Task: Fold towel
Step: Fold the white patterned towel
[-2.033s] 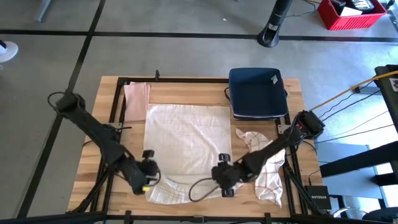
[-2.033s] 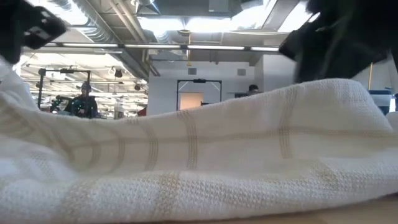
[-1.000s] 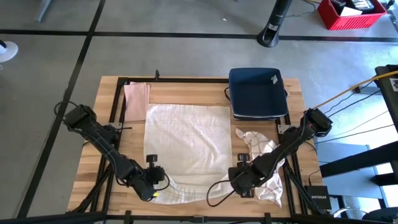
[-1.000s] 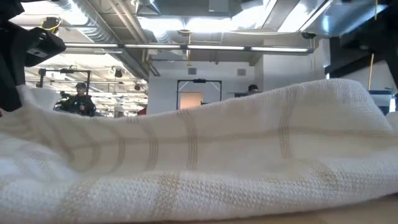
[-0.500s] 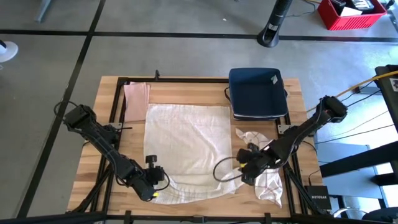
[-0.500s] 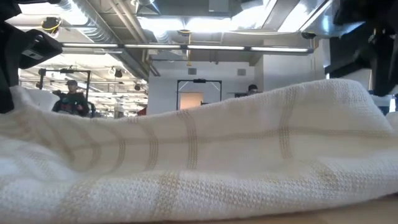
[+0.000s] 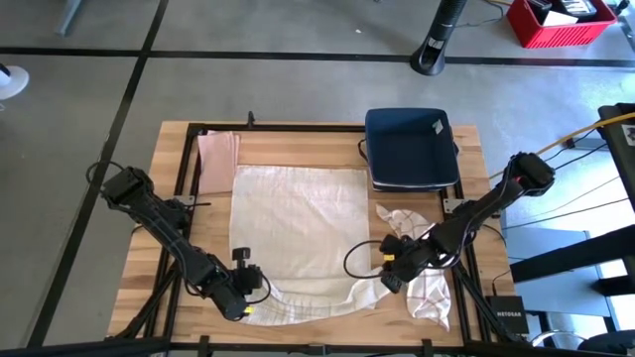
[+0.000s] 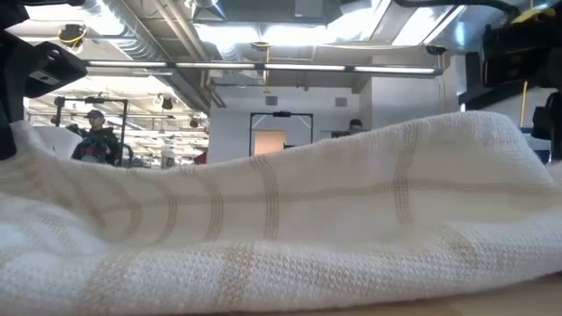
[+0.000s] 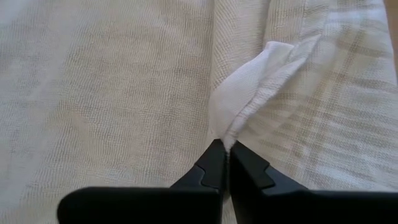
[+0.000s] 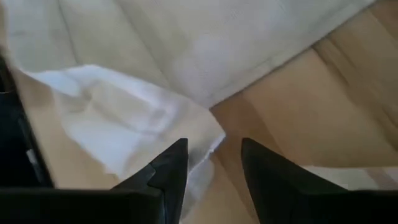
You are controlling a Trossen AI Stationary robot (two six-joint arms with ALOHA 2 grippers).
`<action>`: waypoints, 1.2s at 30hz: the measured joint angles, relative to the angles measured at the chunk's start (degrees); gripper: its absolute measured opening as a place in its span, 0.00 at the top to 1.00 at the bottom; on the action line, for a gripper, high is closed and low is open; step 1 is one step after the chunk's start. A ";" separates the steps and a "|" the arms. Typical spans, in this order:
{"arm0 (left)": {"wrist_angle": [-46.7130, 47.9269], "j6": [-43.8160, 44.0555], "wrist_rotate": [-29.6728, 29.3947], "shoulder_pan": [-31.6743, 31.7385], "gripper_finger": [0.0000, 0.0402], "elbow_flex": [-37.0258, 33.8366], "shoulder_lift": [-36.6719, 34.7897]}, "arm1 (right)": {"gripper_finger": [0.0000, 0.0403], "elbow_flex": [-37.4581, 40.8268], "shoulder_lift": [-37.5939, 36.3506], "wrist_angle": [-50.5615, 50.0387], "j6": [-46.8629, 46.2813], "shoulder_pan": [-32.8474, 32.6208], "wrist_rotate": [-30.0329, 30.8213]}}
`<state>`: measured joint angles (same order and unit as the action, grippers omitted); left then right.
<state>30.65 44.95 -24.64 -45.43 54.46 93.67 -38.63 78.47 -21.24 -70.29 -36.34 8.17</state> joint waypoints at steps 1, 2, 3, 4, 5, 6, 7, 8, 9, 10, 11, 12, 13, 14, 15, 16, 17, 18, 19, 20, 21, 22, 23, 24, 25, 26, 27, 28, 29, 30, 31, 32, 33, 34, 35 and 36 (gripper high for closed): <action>0.02 0.02 0.00 0.00 0.98 0.00 0.00 | 0.62 0.02 0.51 0.51 0.02 0.00 0.20; -0.03 0.00 0.02 0.00 0.98 0.00 0.00 | 0.62 0.02 0.92 1.50 0.06 0.00 0.30; -0.04 -0.13 0.00 0.00 0.98 0.00 0.00 | 0.62 -0.02 1.36 2.14 0.08 0.00 0.30; -0.02 -0.22 0.02 0.00 0.98 -0.02 0.00 | 0.62 -0.02 1.81 2.44 0.08 0.00 0.33; -0.04 -0.26 0.02 0.00 0.99 0.00 0.00 | 0.62 -0.02 2.32 2.62 0.11 0.00 0.55; -0.02 -0.28 0.02 0.00 0.99 -0.02 0.00 | 0.62 -0.02 2.78 2.85 0.24 0.00 1.16; -0.02 -0.31 0.02 0.00 0.99 -0.02 0.01 | 0.62 -0.02 3.17 3.44 0.23 0.00 1.51; -0.01 -0.31 0.01 0.00 0.99 -0.02 0.02 | 0.62 -0.02 3.43 4.41 0.28 0.00 1.61; -0.01 -0.32 0.02 0.00 0.99 -0.02 0.02 | 0.63 -0.04 3.61 5.02 0.74 0.00 1.40; -0.01 -0.31 0.01 0.00 0.99 -0.02 0.02 | 0.64 -0.04 3.85 5.26 1.50 0.00 0.94; 0.01 -0.33 0.02 0.00 0.99 -0.02 0.02 | 0.65 -0.04 4.08 5.68 1.83 0.00 0.61; 0.00 -0.33 0.00 0.00 0.99 -0.02 0.02 | 0.68 -0.04 4.21 5.94 2.30 0.00 0.44; 0.02 -0.33 0.00 0.00 0.99 -0.02 0.02 | 0.72 -0.04 4.20 6.25 3.32 0.00 0.28; 0.02 -0.33 0.00 0.00 0.99 -0.02 0.02 | 0.76 -0.04 4.18 7.36 4.68 0.00 0.26; 0.09 -0.33 0.00 0.00 0.99 -0.02 0.02 | 0.82 -0.04 4.18 8.74 6.13 0.00 0.24; 0.11 -0.18 0.00 0.04 0.99 -0.02 0.02 | 0.89 -0.06 4.18 9.65 7.38 0.00 0.26; 0.15 0.23 0.00 0.04 0.99 -0.02 0.02 | 0.94 -0.06 4.17 10.43 8.83 0.00 0.30; 0.64 1.00 0.02 0.04 0.99 0.08 -0.19 | 0.97 -0.26 4.16 11.06 10.14 0.00 0.31; 1.77 1.45 0.05 0.00 0.99 0.50 -0.43 | 0.97 -0.96 4.16 10.51 11.13 0.00 0.44; 3.41 2.26 0.07 -0.10 0.99 1.40 -0.77 | 0.96 -1.89 4.15 9.86 12.10 -0.02 0.69; 5.30 2.93 0.05 -0.35 1.00 2.59 -1.32 | 0.95 -3.13 4.14 9.07 13.10 -0.03 0.82; 7.59 3.89 0.02 -0.55 1.00 3.88 -2.04 | 0.96 -4.49 4.14 7.84 14.26 -0.07 0.83; 10.39 4.85 0.04 -0.78 1.00 5.29 -2.83 | 0.97 -6.00 4.14 6.42 15.81 -0.07 1.02; 12.81 6.02 0.04 -1.12 1.00 6.60 -3.59 | 0.98 -7.72 4.14 5.02 17.55 -0.07 1.56; 15.10 7.41 0.10 -1.51 1.00 7.88 -4.30 | 0.98 -9.63 4.14 3.65 19.50 -0.15 2.49; 17.55 8.98 0.18 -1.90 1.00 9.23 -4.98 | 0.98 -11.57 4.14 2.22 21.13 -0.50 3.63; 19.29 10.72 0.54 -2.49 1.00 10.39 -5.68 | 0.97 -13.56 4.08 0.71 22.68 -0.87 5.42; 20.71 12.83 1.36 -3.11 1.00 11.38 -6.44 | 0.97 -15.56 4.08 -0.88 24.30 -1.25 7.35; 21.42 14.86 2.64 -3.69 1.00 12.11 -7.15 | 0.98 -17.24 4.08 -2.09 25.87 -1.90 9.47; 21.40 17.28 4.36 -4.45 1.00 12.51 -7.84 | 0.98 -18.79 4.08 -3.22 27.28 -2.65 11.49; 20.87 19.53 6.08 -5.41 1.00 12.74 -8.30 | 0.99 -20.13 4.08 -3.84 28.60 -3.47 13.61; 20.58 21.76 7.47 -6.39 1.00 13.06 -8.46 | 0.99 -21.27 4.08 -4.07 29.58 -4.61 16.15; 20.48 23.92 8.39 -7.52 1.00 13.46 -8.44 | 0.98 -22.09 4.08 -4.03 30.32 -5.86 18.67; 20.37 25.84 8.67 -8.90 1.00 13.69 -8.41 | 0.98 -22.72 4.08 -3.99 30.73 -7.01 20.89; 20.24 27.92 9.02 -10.11 1.00 13.77 -8.41 | 0.98 -23.10 4.08 -3.76 31.31 -8.10 22.54; 19.73 30.20 9.21 -11.24 1.00 13.77 -8.41 | 0.99 -23.30 4.09 -3.31 31.47 -9.19 23.25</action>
<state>50.38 75.15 -15.43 -56.67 68.23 85.25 -61.94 82.56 -24.55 -38.83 -45.52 31.42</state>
